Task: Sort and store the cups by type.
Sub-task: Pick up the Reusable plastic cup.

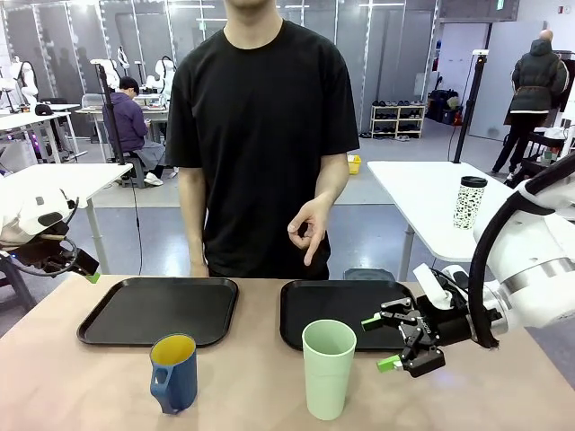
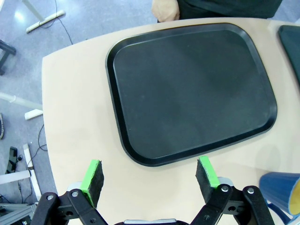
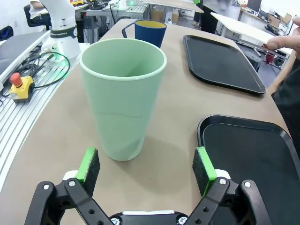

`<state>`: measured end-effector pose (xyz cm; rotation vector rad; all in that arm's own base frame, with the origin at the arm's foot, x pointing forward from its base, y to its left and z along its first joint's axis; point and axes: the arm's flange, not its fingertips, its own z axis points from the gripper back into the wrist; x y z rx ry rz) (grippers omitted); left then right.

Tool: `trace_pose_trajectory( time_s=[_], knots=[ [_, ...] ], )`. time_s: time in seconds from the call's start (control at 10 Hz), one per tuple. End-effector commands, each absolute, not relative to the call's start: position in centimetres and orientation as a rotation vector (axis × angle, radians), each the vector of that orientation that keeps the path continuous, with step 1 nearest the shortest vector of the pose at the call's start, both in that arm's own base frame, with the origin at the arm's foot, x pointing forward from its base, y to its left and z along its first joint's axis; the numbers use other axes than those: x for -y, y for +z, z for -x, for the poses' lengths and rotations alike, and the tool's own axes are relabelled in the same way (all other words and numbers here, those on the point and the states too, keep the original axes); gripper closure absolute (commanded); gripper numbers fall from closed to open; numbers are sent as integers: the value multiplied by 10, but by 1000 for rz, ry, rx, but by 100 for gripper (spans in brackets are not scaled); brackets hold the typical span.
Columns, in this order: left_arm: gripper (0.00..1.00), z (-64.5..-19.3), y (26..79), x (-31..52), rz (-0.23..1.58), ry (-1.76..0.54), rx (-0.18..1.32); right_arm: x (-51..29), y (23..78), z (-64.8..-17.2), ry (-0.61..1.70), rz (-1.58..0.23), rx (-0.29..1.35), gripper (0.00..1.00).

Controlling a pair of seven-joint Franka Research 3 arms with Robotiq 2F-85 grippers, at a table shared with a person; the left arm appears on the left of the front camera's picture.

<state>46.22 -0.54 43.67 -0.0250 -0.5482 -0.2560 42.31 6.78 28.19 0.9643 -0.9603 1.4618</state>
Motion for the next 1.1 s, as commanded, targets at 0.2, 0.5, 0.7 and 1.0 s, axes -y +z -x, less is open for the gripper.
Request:
trace_pose_trajectory(
  time_s=[0.2, 0.5, 0.7, 1.0],
  knots=[
    [0, -463, 436, 3, 35, -253, 549, -84, 270, -419, 1486, -1066, 924, 0],
    [0, -463, 436, 3, 35, -253, 549, -93, 266, -415, 1495, -1123, 932, 0],
    [0, -463, 436, 3, 35, -253, 549, -99, 257, -418, 1497, -1156, 925, 0],
    [0, -463, 436, 3, 35, -253, 549, -108, 241, -420, 1481, -1172, 954, 0]
  ],
)
